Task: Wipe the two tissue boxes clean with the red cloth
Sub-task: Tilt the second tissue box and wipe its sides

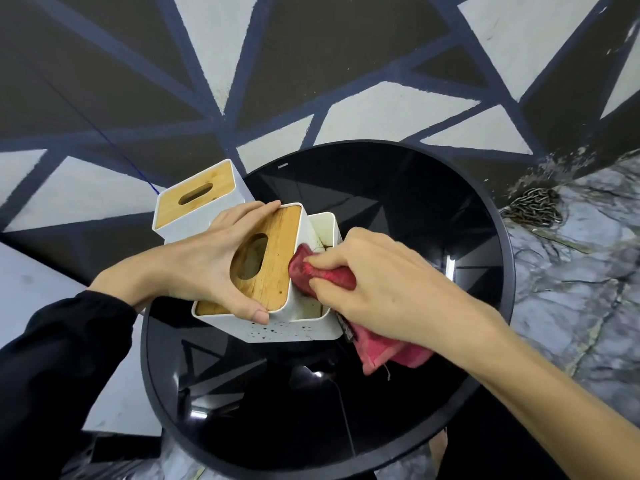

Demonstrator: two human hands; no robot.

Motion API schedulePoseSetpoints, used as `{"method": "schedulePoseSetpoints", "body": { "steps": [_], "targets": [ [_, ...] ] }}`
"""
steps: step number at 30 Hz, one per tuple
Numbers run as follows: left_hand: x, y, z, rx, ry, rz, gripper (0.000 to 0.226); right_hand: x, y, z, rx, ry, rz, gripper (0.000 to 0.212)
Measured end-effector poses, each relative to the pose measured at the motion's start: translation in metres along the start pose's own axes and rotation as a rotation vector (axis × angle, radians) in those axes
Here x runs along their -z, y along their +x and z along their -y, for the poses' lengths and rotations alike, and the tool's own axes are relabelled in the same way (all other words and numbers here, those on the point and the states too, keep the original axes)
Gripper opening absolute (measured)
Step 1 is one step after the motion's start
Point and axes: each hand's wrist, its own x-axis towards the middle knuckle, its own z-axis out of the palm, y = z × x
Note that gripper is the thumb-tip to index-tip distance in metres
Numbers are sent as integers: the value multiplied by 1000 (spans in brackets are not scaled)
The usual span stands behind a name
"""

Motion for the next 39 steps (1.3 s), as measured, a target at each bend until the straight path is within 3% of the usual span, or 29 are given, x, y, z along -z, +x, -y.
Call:
{"method": "schedulePoseSetpoints", "body": {
  "steps": [9,20,23,35,39],
  "targets": [
    [1,-4,-1,24,6,-13,150,16,49,-14,-31,-45,-55,15],
    [-2,-1,-1,23,39,-19,151,-1,-12,4,57,30,78,14],
    [-2,0,-3,14,36,-14,150,-2,-17,4,45,5,95,26],
    [-2,-1,-2,19,16,-10,146,6,17,-2,-15,-71,15,28],
    [-1,-2,-6,36,11,-10,150,11,12,0,56,-72,84,32]
  ]
}}
